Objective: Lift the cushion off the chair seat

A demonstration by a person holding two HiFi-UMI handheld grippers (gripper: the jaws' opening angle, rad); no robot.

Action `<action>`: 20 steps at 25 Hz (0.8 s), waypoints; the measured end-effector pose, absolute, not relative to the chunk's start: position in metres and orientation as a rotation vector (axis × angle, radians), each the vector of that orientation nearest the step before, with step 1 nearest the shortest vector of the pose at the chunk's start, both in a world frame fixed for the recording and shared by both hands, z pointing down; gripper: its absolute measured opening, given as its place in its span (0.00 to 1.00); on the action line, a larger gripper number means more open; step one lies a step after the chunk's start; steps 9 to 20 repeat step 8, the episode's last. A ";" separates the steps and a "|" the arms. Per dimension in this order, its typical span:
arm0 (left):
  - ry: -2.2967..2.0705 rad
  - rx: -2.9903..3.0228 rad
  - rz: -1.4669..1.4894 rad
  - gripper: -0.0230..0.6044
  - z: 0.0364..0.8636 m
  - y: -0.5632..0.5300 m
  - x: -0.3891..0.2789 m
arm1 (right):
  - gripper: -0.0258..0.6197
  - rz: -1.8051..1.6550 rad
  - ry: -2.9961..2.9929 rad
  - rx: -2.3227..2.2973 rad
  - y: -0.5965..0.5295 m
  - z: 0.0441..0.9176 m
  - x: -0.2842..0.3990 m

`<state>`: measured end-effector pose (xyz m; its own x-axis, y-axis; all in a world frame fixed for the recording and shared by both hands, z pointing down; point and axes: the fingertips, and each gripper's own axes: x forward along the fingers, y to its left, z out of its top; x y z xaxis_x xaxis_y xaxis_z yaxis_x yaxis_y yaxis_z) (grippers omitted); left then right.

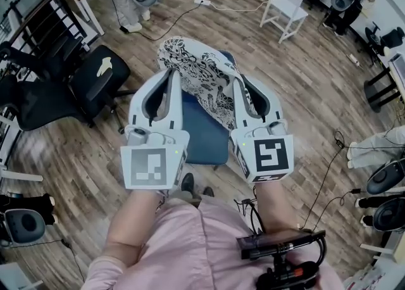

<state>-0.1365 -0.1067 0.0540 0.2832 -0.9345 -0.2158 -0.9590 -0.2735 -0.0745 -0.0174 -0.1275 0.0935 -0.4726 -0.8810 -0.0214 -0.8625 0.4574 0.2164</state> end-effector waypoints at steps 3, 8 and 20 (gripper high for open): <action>1.759 -2.356 0.196 0.05 0.053 -0.109 -0.137 | 0.07 -0.301 -2.593 1.564 -0.128 0.094 -0.018; 1.753 -2.356 0.187 0.05 0.054 -0.113 -0.135 | 0.07 -0.303 -2.592 1.567 -0.131 0.092 -0.016; 1.753 -2.356 0.187 0.05 0.054 -0.113 -0.135 | 0.07 -0.303 -2.592 1.567 -0.131 0.092 -0.016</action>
